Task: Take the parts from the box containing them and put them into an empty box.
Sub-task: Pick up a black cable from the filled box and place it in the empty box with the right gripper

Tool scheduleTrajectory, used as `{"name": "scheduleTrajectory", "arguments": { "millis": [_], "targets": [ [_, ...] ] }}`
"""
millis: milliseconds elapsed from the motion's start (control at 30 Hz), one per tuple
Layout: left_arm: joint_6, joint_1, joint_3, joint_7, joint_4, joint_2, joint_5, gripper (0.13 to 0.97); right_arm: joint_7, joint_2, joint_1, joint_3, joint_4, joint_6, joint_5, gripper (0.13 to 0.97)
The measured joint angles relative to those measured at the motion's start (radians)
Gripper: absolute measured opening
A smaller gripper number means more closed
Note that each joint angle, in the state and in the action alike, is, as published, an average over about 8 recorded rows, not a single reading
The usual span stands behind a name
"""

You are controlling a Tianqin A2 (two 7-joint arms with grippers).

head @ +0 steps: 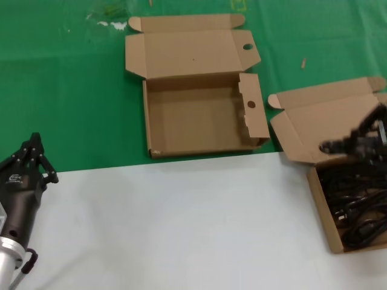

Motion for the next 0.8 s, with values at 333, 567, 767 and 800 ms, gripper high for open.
{"name": "scheduleTrajectory", "arguments": {
  "millis": [333,567,767,800],
  "targets": [
    [0.0,0.0,0.0,0.0,0.0,0.0,0.0,0.14,0.093,-0.18,0.206,-0.043,-0.008,-0.01,-0.056,0.239],
    [0.0,0.0,0.0,0.0,0.0,0.0,0.0,0.14,0.1,-0.354,0.316,-0.11,-0.104,0.043,-0.119,0.239],
    [0.0,0.0,0.0,0.0,0.0,0.0,0.0,0.14,0.069,-0.487,0.37,-0.163,-0.23,0.111,-0.161,0.239],
    [0.0,0.0,0.0,0.0,0.0,0.0,0.0,0.14,0.064,-0.509,0.376,-0.171,-0.253,0.123,-0.166,0.239]
  ]
}}
